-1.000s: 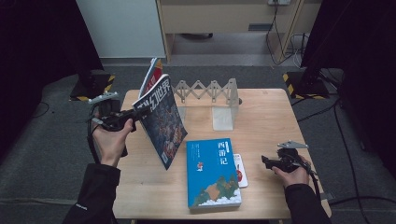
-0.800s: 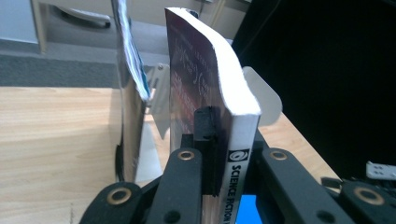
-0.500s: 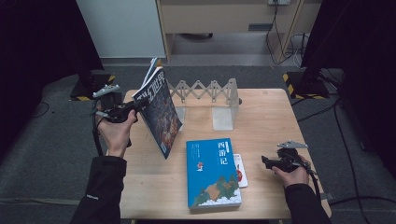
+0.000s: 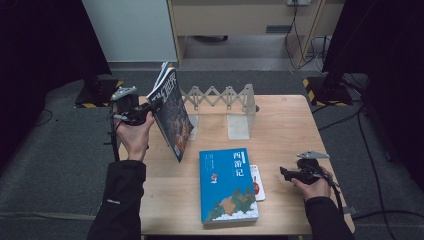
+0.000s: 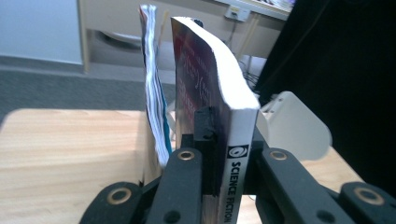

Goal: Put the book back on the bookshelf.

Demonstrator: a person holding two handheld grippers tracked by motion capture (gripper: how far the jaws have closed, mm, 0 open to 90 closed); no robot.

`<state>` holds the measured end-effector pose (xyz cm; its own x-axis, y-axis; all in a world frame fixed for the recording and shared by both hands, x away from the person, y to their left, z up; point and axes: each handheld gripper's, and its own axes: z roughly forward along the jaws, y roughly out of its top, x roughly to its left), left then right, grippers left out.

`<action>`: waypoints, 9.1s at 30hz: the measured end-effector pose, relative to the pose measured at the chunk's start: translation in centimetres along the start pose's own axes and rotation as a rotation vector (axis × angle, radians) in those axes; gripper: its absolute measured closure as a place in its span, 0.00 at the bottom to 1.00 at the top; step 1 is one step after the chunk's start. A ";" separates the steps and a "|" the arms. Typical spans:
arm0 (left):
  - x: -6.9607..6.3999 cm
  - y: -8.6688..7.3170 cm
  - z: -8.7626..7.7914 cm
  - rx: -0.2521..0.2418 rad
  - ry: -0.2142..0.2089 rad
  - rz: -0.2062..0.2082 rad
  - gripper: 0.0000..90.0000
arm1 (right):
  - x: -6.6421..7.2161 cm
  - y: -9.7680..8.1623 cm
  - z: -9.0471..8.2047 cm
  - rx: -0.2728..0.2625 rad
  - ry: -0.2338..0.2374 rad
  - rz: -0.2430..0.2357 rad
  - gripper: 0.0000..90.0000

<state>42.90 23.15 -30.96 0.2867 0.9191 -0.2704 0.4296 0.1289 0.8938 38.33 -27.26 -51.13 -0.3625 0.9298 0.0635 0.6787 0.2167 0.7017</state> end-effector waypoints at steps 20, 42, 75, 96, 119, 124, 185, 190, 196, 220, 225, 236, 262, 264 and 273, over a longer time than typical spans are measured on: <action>-1.8 -0.1 4.0 -0.038 0.076 0.060 0.91 | -0.1 0.0 0.0 -0.003 0.002 0.006 0.28; -3.4 0.0 5.3 -0.040 0.081 0.068 0.91 | -0.2 0.0 0.0 -0.005 0.004 0.001 0.28; -2.8 -1.5 5.7 0.045 0.119 0.121 0.91 | -0.2 0.0 0.0 -0.006 0.010 0.007 0.29; 0.1 -3.8 2.9 0.063 0.090 0.078 0.90 | -0.2 0.0 0.1 0.011 0.013 0.001 0.28; -0.9 -2.2 4.0 0.164 0.113 0.040 0.83 | -0.2 -0.1 0.2 0.013 0.015 -0.010 0.28; -0.9 -2.3 3.8 0.167 0.144 0.055 0.90 | -0.2 -0.1 0.2 0.012 0.016 -0.005 0.28; -2.7 -0.8 7.3 -0.008 0.286 0.131 0.91 | -0.3 0.0 0.1 0.011 0.020 -0.010 0.29; -2.3 -1.1 6.7 0.023 0.273 0.126 0.90 | -0.3 0.0 0.1 0.012 0.016 -0.009 0.29; -2.1 -1.6 6.0 0.028 0.245 0.114 0.86 | -0.3 0.0 0.1 0.013 0.016 -0.009 0.28; -0.9 -1.9 -0.6 -0.120 -0.010 0.078 0.55 | -0.3 0.0 0.0 0.005 0.014 -0.016 0.27; -0.3 -2.6 -1.8 -0.120 -0.048 0.096 0.53 | -0.3 0.0 -0.2 -0.001 0.013 -0.009 0.27; 0.6 -5.7 -4.4 -0.072 -0.131 0.085 0.48 | -0.3 0.2 -0.5 -0.016 -0.005 -0.026 0.27; -1.3 -15.2 -1.0 0.198 -0.241 0.171 0.37 | 2.6 1.7 -1.7 -0.095 0.078 -0.071 0.31; -1.4 -15.7 -0.6 0.220 -0.253 0.163 0.37 | 2.9 1.8 -1.7 -0.101 0.083 -0.076 0.31; -1.3 -17.3 1.1 0.285 -0.284 0.125 0.36 | 3.9 2.3 -2.0 -0.116 0.099 -0.075 0.32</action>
<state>36.07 19.32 -46.52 0.5589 0.7770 -0.2895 0.5850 -0.1221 0.8018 37.18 -23.68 -47.89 -0.4745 0.8772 0.0732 0.5713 0.2437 0.7837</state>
